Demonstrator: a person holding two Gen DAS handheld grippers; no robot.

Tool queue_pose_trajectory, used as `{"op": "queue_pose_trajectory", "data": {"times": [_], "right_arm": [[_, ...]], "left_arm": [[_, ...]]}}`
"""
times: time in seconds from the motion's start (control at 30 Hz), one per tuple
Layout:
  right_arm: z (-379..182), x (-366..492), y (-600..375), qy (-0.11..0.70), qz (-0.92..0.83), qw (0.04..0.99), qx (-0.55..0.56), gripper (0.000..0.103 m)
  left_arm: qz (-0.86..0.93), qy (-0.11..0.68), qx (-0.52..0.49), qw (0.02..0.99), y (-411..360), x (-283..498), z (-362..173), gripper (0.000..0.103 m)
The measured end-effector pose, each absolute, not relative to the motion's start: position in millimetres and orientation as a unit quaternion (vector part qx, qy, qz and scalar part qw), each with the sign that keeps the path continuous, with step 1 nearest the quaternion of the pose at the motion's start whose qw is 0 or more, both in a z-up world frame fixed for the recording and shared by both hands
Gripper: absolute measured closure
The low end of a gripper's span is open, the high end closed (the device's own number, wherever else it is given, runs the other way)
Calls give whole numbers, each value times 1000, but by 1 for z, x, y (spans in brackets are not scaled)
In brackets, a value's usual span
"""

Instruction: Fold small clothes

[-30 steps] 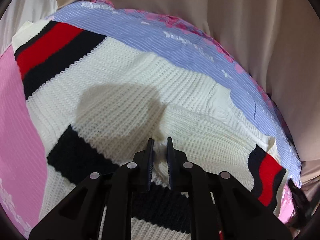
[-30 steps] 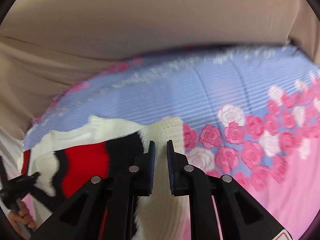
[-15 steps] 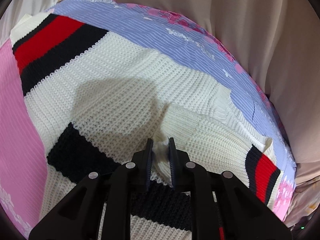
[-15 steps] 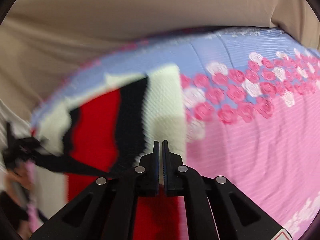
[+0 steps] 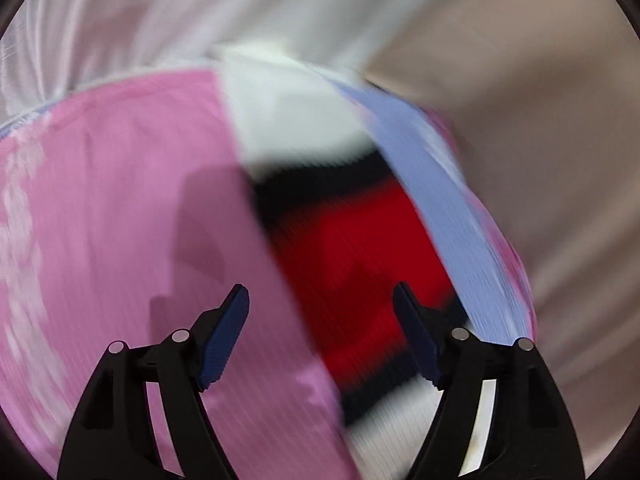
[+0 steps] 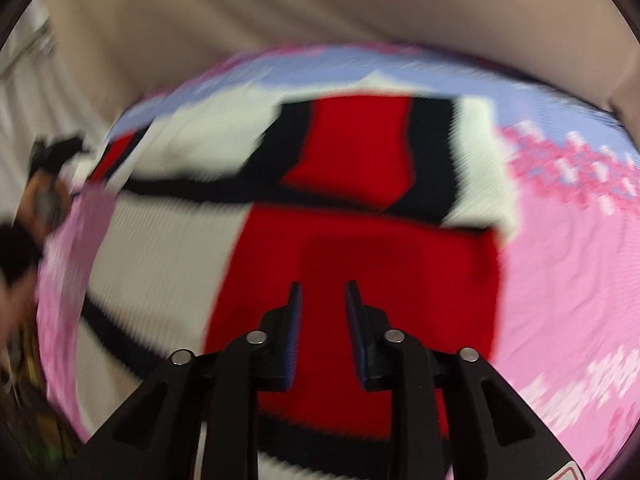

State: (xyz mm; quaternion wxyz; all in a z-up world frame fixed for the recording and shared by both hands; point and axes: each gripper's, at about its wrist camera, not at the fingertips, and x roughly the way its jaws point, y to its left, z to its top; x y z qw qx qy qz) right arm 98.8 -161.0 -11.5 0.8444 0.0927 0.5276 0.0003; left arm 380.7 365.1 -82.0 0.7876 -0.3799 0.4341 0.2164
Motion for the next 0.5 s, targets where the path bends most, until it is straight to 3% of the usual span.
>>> {"op": "queue_pose_trajectory", "data": {"times": [0.17, 0.23, 0.27, 0.37, 0.5], "right_arm": [[-26, 84, -107, 570, 42, 816, 88, 77], [-30, 81, -95, 575, 48, 813, 82, 75], [-30, 81, -91, 576, 50, 812, 80, 74], [-26, 76, -87, 571, 47, 816, 74, 69], [-25, 82, -101, 564, 34, 819, 99, 68]], "left_arm": [[267, 421, -394, 772, 427, 399, -97, 35], [260, 427, -370, 783, 429, 411, -95, 68], [247, 445, -362, 781, 427, 420, -97, 91], [239, 438, -326, 803, 416, 425, -73, 96], [145, 390, -245, 876, 322, 420, 9, 97]]}}
